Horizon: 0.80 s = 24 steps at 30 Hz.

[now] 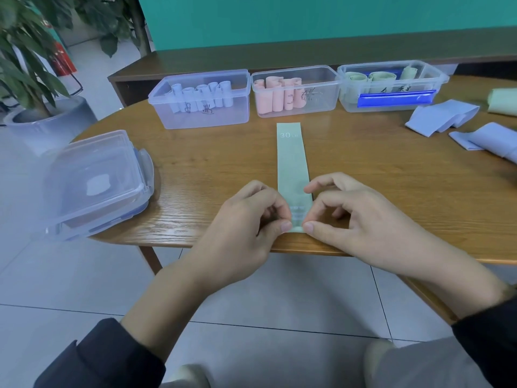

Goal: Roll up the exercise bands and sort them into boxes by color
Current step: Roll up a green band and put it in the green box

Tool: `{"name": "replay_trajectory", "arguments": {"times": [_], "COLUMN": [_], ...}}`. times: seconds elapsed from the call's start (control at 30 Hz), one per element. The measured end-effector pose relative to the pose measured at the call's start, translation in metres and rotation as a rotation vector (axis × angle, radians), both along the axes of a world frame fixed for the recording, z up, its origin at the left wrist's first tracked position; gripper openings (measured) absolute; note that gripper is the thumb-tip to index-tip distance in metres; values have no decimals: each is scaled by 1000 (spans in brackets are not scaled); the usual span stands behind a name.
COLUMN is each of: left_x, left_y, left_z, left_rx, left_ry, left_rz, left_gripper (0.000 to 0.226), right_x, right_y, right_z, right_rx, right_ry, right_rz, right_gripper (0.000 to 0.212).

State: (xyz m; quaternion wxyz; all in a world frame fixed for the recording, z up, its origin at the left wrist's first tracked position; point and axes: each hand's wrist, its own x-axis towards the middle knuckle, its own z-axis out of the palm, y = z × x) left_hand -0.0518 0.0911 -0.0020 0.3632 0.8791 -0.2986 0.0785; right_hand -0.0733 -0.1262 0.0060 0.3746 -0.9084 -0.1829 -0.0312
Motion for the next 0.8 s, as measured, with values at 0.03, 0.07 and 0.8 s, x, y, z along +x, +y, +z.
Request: {"name": "replay_trajectory", "arguments": {"times": [0.03,0.07,0.8], "left_x": [0,1,-16], "left_y": [-1,-2,-5], "left_z": [1,1,-32], "left_rx": [6,15,141], "left_ry": [3,1,-491], "left_rz": [0,-1,94], "left_gripper": [12,13,30], "right_x": [1,3,6], "right_y": [0,0,9], "right_z": [0,1,-3], "right_rx": [-1,4,-42], "right_ry": [19,33,-14], "right_rz": [-9,-20,-185], "right_gripper": [9,9,7]}}
